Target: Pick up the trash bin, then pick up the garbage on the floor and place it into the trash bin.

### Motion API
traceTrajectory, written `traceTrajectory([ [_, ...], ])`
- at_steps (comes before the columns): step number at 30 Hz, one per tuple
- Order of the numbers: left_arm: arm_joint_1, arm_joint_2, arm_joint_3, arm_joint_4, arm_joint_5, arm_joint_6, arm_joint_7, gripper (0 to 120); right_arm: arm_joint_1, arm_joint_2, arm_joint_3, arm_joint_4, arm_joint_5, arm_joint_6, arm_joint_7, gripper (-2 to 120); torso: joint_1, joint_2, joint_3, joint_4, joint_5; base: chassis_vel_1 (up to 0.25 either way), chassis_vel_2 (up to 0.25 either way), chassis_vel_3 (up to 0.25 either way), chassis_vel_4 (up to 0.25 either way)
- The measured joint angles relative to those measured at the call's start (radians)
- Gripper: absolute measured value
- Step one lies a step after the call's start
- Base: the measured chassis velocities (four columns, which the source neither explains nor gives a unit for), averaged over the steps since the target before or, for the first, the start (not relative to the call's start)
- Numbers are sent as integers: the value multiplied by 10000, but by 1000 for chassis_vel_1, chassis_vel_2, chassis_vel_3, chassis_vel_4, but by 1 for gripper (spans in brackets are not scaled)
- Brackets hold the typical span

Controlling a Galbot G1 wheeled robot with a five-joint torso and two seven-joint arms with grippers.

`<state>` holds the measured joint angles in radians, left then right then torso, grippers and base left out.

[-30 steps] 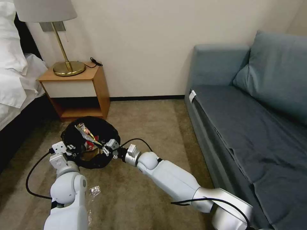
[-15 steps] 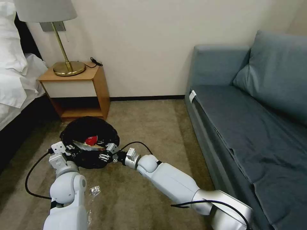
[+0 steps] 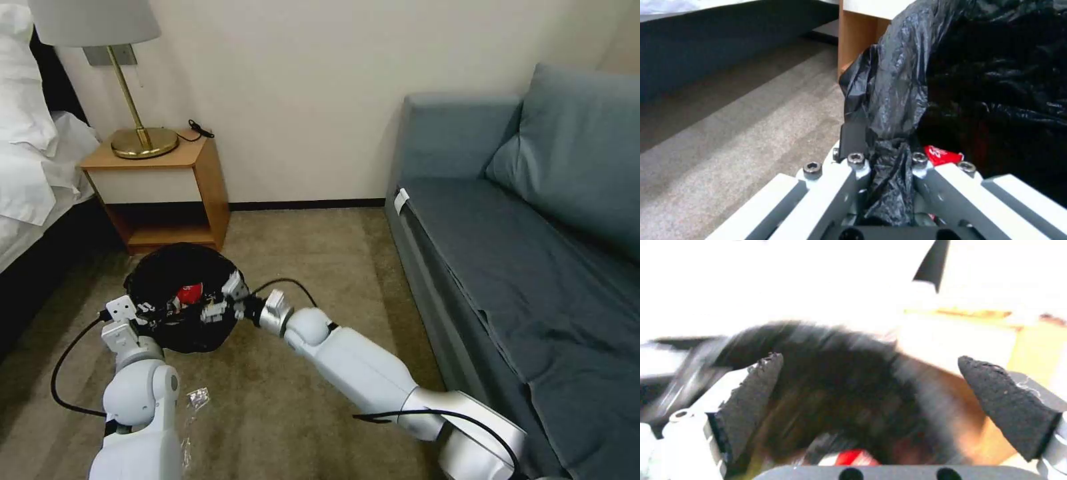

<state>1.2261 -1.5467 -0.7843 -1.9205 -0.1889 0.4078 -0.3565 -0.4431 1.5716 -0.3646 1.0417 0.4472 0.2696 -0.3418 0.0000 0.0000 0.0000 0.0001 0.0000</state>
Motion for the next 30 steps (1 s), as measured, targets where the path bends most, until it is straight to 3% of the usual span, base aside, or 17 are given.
traceTrajectory([
  [6, 17, 56, -31, 11, -51, -8, 17, 2, 124, -320, 1178, 721, 187, -150, 124, 100, 0, 0, 0, -2, 1, 0, 0, 0, 0],
  [14, 80, 177, -136, -24, -248, -15, 44, 2, -1085, -1322, 3399, 1834, 227, -203, 243, 100, 0, 0, 0, -3, 3, 0, 0, 0, 0],
  [24, -23, 176, -112, 7, -421, 19, 33, 2, -2321, -1523, 4908, 2199, 77, -75, 215, 100, 0, 0, 0, -2, 3, 0, 0, 0, 0],
  [30, -284, 174, -49, 308, -1500, 242, -496, 2, -2809, -1493, 5315, 2297, 0, 53, 88, 100, 0, 0, 0, -1, 0, 0, 0, 0, 0],
])
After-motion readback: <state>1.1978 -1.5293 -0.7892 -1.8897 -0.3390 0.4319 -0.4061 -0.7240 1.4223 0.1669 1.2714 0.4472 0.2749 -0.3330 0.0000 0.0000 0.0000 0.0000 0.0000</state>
